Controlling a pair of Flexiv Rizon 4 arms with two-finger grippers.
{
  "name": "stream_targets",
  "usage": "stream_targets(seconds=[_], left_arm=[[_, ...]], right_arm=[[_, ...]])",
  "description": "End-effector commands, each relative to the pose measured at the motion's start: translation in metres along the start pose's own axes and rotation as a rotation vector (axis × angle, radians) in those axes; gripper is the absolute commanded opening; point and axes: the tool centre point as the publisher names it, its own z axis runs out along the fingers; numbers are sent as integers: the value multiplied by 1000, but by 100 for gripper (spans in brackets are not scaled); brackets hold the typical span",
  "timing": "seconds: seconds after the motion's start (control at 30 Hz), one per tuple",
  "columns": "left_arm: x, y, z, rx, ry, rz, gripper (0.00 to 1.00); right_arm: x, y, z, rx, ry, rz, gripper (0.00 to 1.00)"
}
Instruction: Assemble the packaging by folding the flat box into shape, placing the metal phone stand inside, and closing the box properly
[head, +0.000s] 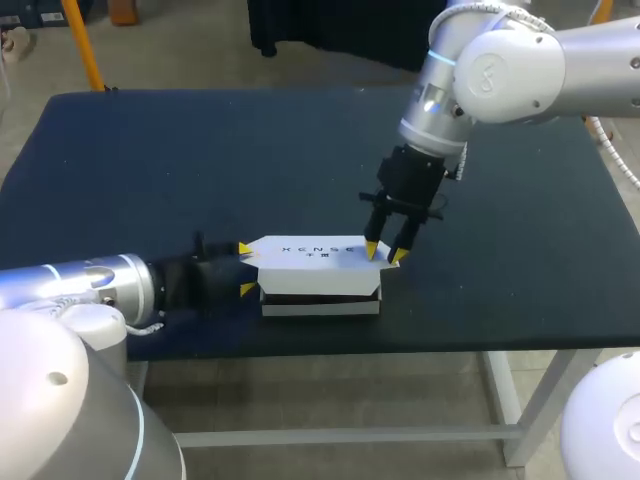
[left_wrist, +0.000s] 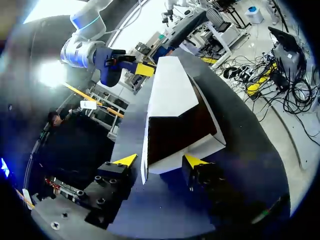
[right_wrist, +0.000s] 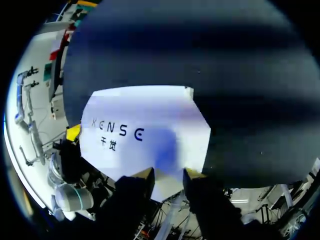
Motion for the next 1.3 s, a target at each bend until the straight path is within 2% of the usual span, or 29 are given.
stream_targets(seconds=[0.03, 0.1, 0.13, 0.17, 0.2, 0.27, 0.33, 0.4, 0.5, 0.57, 0.6, 1.03, 1.1, 1.23, 1.3], left_arm=[[-10, -2, -30, 2, 66, -28, 86], [-18, -1, -40, 10, 100, -72, 100], [-21, -1, -44, 6, 135, -90, 100], [-23, 0, -46, -5, 138, -101, 100], [-27, 0, -49, 7, 195, -130, 100], [-33, 2, -54, -19, 216, -168, 100], [-38, 2, -59, -26, 277, -187, 100], [-42, 2, -61, -45, 357, -217, 100], [-49, 3, -65, -79, 523, -278, 100], [-57, 6, -67, -136, 563, -336, 100], [-60, 9, -67, -219, 573, -348, 100], [-60, 9, -67, -219, 573, -348, 100], [-63, 6, -64, -161, 554, -382, 100], [-79, 2, -58, -143, 578, -636, 100], [-82, -2, -51, -197, 602, -726, 100]], right_arm=[[0, -1, 1, -5, 2, 0, 42], [0, -1, 1, -6, 1, -1, 42], [0, -2, 1, -7, 1, -1, 42], [0, -2, 1, -7, 1, -2, 42], [0, -2, 2, -8, 1, -2, 42], [0, -1, 2, -10, 1, -3, 42], [0, -1, 2, -12, 1, -4, 42], [1, -1, 2, -13, 1, -4, 42], [1, -1, 2, -16, 1, -3, 42], [1, -1, 3, -17, 1, -3, 42], [1, -1, 3, -17, 1, -3, 42], [-2, 0, 7, -18, 10, 5, 42], [-2, 0, 8, -19, 10, 8, 42], [-3, 0, 8, -20, 12, 13, 40], [-3, 1, 9, -21, 14, 15, 40]])
